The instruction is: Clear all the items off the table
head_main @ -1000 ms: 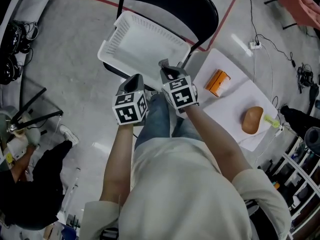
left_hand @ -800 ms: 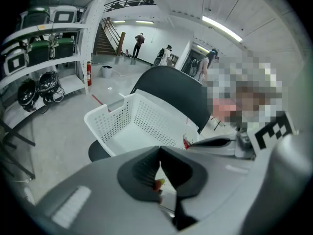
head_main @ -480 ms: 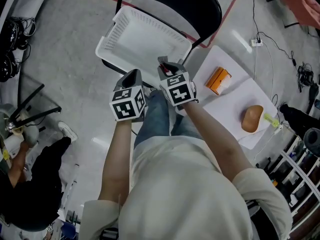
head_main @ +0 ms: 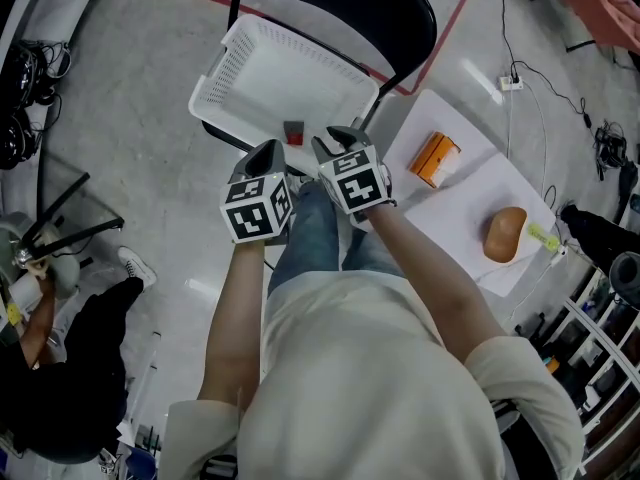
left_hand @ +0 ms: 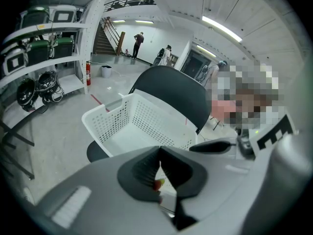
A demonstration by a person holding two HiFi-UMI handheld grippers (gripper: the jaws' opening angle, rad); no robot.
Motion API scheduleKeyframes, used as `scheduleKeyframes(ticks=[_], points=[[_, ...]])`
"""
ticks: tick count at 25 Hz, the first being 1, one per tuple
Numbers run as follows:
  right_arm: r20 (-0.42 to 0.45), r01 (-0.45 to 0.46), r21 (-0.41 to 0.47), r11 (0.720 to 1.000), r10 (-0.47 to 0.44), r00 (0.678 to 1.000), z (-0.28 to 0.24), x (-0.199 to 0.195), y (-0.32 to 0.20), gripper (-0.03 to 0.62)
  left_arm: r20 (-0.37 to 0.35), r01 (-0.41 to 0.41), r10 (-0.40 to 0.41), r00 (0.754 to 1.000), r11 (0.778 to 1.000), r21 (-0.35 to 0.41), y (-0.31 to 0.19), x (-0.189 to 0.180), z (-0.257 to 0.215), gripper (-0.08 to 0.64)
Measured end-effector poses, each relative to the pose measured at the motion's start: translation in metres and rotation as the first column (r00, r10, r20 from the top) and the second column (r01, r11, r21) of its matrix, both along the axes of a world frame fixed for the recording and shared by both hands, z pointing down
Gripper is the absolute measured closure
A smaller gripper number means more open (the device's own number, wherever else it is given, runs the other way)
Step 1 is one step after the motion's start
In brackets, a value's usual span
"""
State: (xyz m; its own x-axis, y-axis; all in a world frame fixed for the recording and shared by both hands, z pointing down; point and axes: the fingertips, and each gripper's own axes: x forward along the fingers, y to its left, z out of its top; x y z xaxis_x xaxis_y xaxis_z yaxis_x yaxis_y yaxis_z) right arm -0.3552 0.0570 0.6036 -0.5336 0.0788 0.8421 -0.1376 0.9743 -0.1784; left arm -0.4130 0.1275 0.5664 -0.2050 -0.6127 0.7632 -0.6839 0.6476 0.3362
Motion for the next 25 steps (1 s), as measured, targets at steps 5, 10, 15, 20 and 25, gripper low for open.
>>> scheduleKeyframes(ticks=[5, 10, 15, 20, 25], points=[[0.009, -0.009, 0.001, 1.000, 0.009, 1.000, -0.005, 0.004, 0.002, 0.500, 0.002, -0.010, 0.010, 1.000, 1.000, 0.009, -0.003, 0.004, -0.005, 0.551], [0.023, -0.021, 0.008, 1.000, 0.021, 1.000, -0.013, 0.007, 0.002, 0.526, 0.006, -0.026, 0.026, 1.000, 1.000, 0.016, -0.007, 0.011, -0.011, 0.551], [0.031, -0.046, 0.021, 0.999, 0.045, 0.998, -0.019, 0.010, -0.002, 0.570, 0.011, -0.043, 0.043, 0.999, 0.999, 0.020, -0.009, 0.017, -0.015, 0.551], [0.047, -0.071, 0.022, 0.997, 0.070, 0.996, -0.026, 0.012, -0.004, 0.592, 0.018, -0.058, 0.057, 0.998, 0.998, 0.024, -0.010, 0.021, -0.021, 0.551], [0.057, -0.093, 0.035, 0.995, 0.091, 0.994, -0.032, 0.017, -0.006, 0.592, 0.035, -0.079, 0.078, 0.996, 0.997, 0.026, -0.012, 0.024, -0.026, 0.551]])
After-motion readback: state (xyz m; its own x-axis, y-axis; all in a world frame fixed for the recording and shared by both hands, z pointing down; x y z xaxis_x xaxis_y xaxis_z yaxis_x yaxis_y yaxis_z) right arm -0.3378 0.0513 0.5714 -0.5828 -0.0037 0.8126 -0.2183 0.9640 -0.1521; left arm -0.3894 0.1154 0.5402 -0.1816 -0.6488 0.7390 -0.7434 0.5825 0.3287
